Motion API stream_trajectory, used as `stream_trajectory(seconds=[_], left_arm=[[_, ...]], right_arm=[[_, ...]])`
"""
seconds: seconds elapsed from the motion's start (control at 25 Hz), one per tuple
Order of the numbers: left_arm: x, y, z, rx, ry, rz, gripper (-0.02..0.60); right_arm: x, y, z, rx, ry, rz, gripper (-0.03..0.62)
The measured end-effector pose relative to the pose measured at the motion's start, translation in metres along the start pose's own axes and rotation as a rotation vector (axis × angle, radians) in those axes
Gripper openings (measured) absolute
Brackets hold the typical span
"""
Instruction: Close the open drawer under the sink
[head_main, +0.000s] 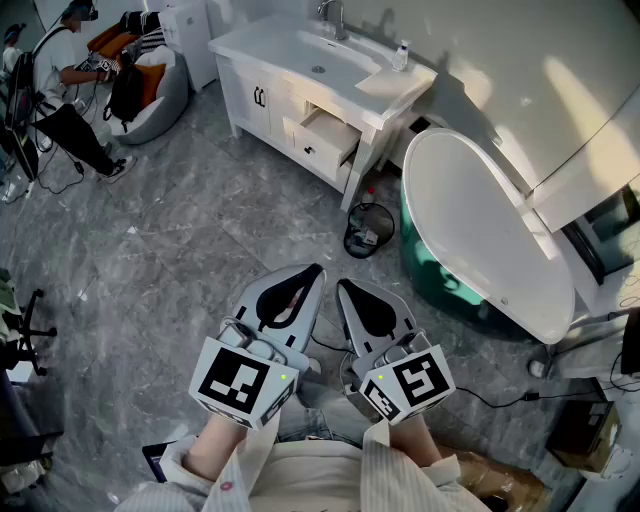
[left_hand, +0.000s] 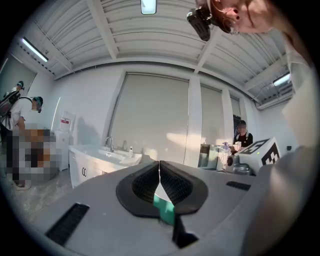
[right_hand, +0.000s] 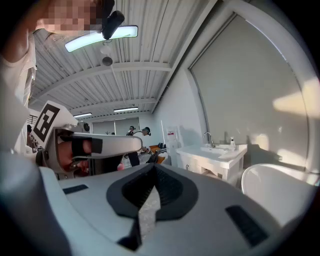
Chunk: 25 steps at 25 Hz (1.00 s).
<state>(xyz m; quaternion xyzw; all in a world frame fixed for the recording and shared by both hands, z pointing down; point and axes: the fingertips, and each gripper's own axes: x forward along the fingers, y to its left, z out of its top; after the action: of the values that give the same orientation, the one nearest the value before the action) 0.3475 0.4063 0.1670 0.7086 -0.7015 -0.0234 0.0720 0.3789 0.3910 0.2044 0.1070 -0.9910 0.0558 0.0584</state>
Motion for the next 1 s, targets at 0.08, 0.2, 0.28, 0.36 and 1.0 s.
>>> stream_trajectory(seconds=[0.08, 0.2, 0.28, 0.36, 1.0], left_arm=[[-0.002, -0.006, 0.000, 0.005, -0.001, 0.001, 0.018], [-0.003, -0.012, 0.000, 0.008, -0.005, 0.005, 0.018], [-0.003, -0.013, 0.000, 0.012, -0.005, 0.011, 0.018], [-0.005, -0.013, 0.000, 0.015, -0.003, 0.021, 0.018], [0.014, 0.054, 0.003, 0.006, -0.016, 0.098, 0.018]], right_arm=[[-0.005, 0.001, 0.000, 0.000, -0.003, 0.004, 0.009], [-0.011, 0.001, 0.000, -0.001, -0.010, 0.009, 0.009], [-0.014, 0.001, -0.001, 0.001, -0.015, 0.013, 0.009], [-0.016, 0.001, -0.001, 0.002, -0.015, 0.015, 0.009], [0.042, -0.018, -0.004, 0.003, 0.006, 0.043, 0.009]])
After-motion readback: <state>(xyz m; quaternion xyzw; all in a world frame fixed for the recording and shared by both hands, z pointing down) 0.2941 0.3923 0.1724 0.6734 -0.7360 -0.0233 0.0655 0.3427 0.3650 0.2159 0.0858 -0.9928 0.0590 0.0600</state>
